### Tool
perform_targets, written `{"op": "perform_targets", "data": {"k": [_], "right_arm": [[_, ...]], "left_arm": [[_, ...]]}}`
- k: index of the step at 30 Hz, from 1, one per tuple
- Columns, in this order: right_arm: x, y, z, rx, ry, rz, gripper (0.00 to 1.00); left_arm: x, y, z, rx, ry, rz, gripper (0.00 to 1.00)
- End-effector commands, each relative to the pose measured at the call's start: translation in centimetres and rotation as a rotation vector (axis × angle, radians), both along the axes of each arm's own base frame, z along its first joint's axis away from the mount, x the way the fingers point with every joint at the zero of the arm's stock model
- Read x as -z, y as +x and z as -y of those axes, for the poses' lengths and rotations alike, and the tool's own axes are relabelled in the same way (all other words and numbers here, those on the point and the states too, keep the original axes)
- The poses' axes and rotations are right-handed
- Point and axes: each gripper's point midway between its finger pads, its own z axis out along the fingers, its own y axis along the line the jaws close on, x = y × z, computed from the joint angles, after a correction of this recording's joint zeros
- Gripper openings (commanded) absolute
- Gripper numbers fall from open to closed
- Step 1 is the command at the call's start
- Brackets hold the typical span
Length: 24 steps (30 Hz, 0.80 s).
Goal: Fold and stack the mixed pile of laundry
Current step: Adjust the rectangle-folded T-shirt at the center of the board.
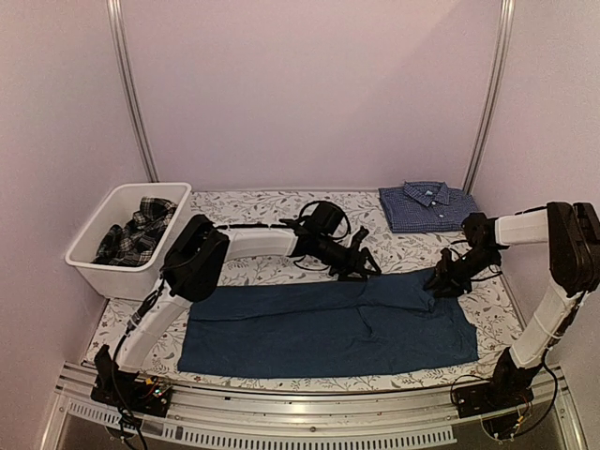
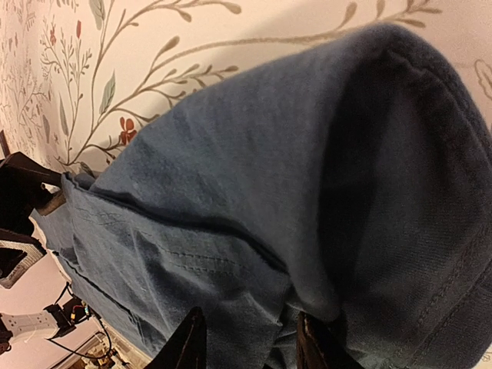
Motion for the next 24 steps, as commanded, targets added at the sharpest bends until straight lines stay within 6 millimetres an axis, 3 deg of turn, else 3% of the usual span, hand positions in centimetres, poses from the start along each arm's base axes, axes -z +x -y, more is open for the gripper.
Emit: {"op": "perform_targets", "data": {"k": [1, 12, 21, 24], "right_arm": [[-0.1, 1.6, 0.9, 0.005, -0.035, 0.045, 0.39], [-0.9, 4.0, 0.4, -0.008, 0.002, 0.091, 0.33], [-1.0, 4.7, 0.0, -0.016, 0.035, 0.091, 0.1], [-1.5, 4.3, -0.3, -0.028, 0.05, 0.095, 0.0]], "left_arm": [[-0.8, -0.2, 2.0, 0.031, -0.067, 0.02, 0.6], [-2.6, -0.3, 3.6, 0.077, -0.172, 0.045, 0.38], [-2.9, 0.1, 3.3, 0.082, -0.186, 0.049, 0.25], [-3.3, 0.1, 3.2, 0.095, -0.188, 0.075, 0.12]]}}
